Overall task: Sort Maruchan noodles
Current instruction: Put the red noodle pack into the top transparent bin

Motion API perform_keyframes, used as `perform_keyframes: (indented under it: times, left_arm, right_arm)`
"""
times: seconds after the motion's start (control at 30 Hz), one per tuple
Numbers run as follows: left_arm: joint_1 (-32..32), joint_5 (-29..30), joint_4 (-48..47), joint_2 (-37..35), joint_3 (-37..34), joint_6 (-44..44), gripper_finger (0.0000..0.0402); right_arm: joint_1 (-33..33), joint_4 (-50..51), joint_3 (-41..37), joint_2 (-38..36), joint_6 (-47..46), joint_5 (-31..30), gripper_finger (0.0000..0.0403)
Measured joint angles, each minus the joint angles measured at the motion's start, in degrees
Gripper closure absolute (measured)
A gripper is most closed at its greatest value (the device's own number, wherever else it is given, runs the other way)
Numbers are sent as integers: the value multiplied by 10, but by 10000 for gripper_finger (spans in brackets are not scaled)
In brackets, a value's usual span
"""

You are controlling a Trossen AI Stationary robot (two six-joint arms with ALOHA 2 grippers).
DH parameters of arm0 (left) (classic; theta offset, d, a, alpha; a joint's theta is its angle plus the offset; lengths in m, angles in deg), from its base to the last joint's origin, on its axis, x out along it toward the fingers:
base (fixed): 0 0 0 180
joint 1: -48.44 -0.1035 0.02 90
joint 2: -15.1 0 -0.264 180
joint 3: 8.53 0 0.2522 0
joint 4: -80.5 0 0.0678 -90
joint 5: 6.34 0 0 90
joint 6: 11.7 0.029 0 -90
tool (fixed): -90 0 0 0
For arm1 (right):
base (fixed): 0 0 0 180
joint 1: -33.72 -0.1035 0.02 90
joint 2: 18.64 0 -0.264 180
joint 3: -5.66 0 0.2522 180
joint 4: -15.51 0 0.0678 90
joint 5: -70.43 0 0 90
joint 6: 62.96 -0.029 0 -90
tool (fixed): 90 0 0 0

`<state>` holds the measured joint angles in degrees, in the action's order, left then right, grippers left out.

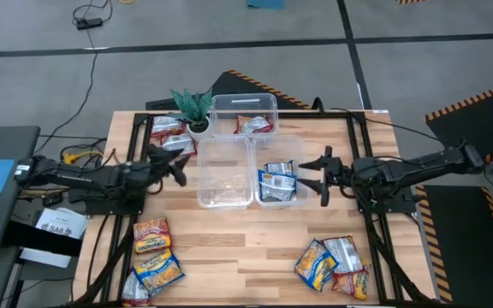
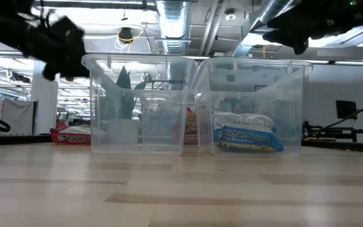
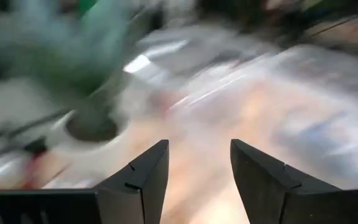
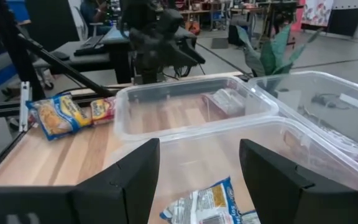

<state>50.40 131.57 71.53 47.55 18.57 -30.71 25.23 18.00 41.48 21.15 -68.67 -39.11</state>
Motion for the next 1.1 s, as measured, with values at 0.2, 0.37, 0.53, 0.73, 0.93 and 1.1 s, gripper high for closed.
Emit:
perform_keyframes:
  times: [0.2,0.37,0.53,0.73,0.93,1.1]
  left_arm:
    - [-111,-9,-239,81,52,-197,242]
    - [-190,-16,-254,168,52,-226,242]
    - [-225,-15,-193,242,52,-213,242]
    - [-242,-16,-153,309,52,-216,242]
    - [-258,-46,-116,353,52,-207,242]
    - [-267,-54,-119,373,53,-195,253]
  right_arm:
    - [0,1,0,0,-2,-2,159]
    - [0,2,0,0,-3,-2,159]
    - [0,7,0,0,-4,-2,159]
    - [0,7,0,17,-14,-2,159]
    - [0,-1,0,43,-15,-3,159]
    - [0,-14,0,52,-14,-3,159]
